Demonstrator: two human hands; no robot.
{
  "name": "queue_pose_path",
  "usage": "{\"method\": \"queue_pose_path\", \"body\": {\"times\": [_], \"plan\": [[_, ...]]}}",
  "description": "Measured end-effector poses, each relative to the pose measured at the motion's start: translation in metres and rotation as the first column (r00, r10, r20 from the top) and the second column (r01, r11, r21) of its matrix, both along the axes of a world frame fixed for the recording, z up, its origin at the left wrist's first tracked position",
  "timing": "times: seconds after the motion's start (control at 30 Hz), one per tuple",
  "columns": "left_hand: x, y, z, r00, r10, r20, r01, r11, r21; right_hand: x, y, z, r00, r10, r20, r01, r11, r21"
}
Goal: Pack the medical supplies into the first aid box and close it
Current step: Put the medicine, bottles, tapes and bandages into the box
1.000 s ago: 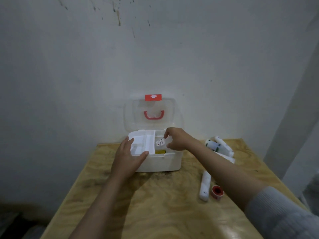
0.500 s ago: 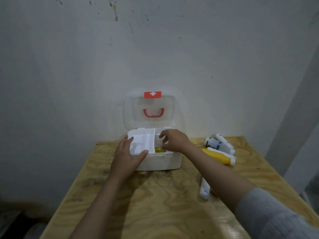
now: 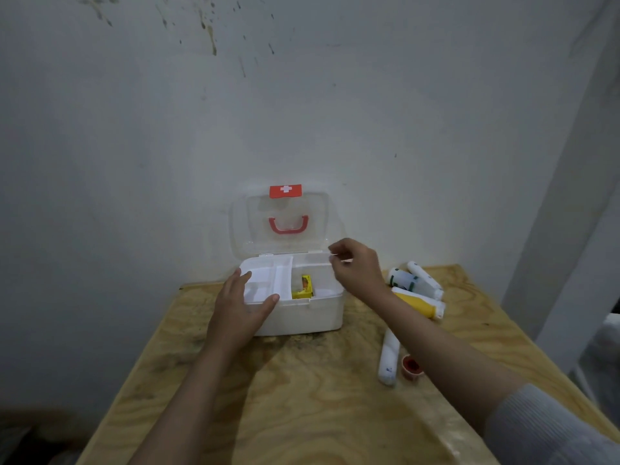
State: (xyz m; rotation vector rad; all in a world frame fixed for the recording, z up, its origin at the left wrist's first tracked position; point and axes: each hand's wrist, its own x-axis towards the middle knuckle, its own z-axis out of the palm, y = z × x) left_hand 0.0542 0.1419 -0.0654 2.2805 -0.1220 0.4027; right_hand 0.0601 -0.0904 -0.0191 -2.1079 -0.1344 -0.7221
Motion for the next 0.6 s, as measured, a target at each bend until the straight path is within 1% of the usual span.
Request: {"method": "queue_pose_path", "body": {"times": [0.07, 0.13, 0.23, 0.3, 0.37, 0.5, 0.6], "plan": [[0.001, 0.001, -0.001, 1.000, -0.004, 0.003, 0.004, 1.000, -0.001, -0.017, -0.024, 0.001, 0.999, -0.028, -0.019, 0.027, 0.999, -0.037], [0.001, 0.002, -0.002, 1.000, -0.007, 0.010, 0.007, 1.000, -0.004, -0.034, -0.054, -0.003, 0.991, -0.069, -0.110, 0.054, 0.990, -0.134], [0.001, 0.000, -0.001, 1.000, -0.001, 0.017, 0.002, 1.000, -0.013, -0.056, -0.102, -0.015, 0.961, -0.202, -0.191, 0.144, 0.949, -0.281], [0.001, -0.001, 0.000, 1.000, 0.006, 0.018, -0.006, 1.000, -0.003, -0.069, -0.128, -0.028, 0.931, -0.289, -0.222, 0.200, 0.915, -0.351], [0.002, -0.002, 0.000, 1.000, 0.010, 0.014, -0.010, 1.000, 0.004, -0.078, -0.144, -0.041, 0.905, -0.343, -0.251, 0.223, 0.886, -0.406], [0.001, -0.003, 0.000, 1.000, 0.014, 0.010, -0.014, 1.000, 0.008, -0.087, -0.150, -0.063, 0.887, -0.380, -0.264, 0.254, 0.877, -0.407], [-0.001, -0.003, 0.000, 1.000, 0.010, 0.008, -0.010, 1.000, 0.012, -0.087, -0.149, -0.073, 0.885, -0.401, -0.236, 0.295, 0.875, -0.384]]}}
